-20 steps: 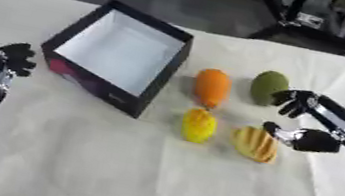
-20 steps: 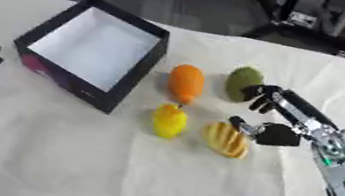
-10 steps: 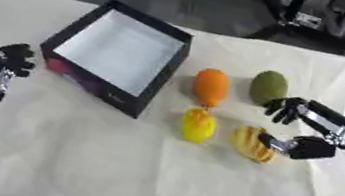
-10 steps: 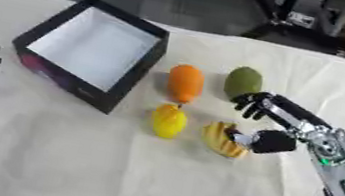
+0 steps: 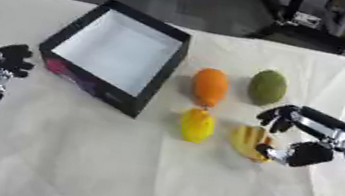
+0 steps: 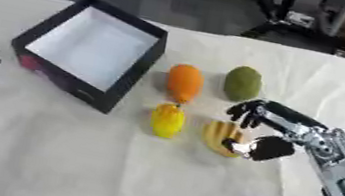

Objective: Pick up objects on the table and place them in the box.

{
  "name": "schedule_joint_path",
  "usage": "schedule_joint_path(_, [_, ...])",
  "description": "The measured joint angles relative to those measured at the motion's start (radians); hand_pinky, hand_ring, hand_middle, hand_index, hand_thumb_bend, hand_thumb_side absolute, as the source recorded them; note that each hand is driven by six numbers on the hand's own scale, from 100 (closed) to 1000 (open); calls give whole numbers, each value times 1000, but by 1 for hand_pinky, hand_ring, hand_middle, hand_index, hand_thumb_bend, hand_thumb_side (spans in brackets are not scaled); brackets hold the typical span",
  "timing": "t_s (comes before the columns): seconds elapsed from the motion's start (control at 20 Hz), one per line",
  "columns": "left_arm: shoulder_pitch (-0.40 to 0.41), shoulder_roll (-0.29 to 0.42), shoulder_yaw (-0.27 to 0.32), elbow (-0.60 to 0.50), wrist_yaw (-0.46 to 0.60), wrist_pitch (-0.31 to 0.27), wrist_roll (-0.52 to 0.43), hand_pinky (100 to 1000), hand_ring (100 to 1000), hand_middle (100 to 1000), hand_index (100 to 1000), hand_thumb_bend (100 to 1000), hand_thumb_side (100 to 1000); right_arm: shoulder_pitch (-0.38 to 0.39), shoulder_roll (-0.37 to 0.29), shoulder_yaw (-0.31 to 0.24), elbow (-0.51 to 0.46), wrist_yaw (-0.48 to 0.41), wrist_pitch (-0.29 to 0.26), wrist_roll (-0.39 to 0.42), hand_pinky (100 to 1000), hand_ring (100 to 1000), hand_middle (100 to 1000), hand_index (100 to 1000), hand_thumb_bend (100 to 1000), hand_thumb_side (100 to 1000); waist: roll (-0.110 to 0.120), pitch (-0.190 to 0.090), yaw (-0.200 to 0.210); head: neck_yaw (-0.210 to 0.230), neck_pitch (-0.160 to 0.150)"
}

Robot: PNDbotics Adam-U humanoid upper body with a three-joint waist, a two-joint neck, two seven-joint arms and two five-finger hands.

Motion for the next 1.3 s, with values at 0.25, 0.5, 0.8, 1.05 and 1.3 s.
schedule_joint_path(0.25, [1, 0, 0, 0, 0, 0, -1, 745, 728, 737, 837, 458, 877, -14, 2, 8, 27, 57, 7, 10, 733, 719, 735, 848, 328, 441, 0, 0, 2, -6, 0])
schedule_joint_path(0.5, [1, 0, 0, 0, 0, 0, -1, 745, 727, 737, 836, 456, 878, -26, 14, 12, 56, 127, 14, 5, 719, 684, 702, 817, 321, 414, 0, 0, 6, -7, 0])
schedule_joint_path(0.8, [1, 0, 0, 0, 1, 0, -3, 745, 727, 737, 835, 455, 879, -35, 26, 12, 73, 203, 28, -31, 676, 627, 665, 784, 320, 383, 0, 0, 9, -11, 0])
schedule_joint_path(1.05, [1, 0, 0, 0, 1, 0, -4, 745, 726, 736, 834, 453, 880, -45, 41, 19, 75, 266, 42, -78, 568, 506, 509, 636, 253, 263, 0, 0, 13, -15, 0])
schedule_joint_path(1.3, [1, 0, 0, 0, 2, 0, -4, 744, 725, 734, 833, 445, 884, -47, 46, 22, 75, 306, 69, -177, 420, 355, 323, 425, 127, 118, 0, 0, 14, -16, 0])
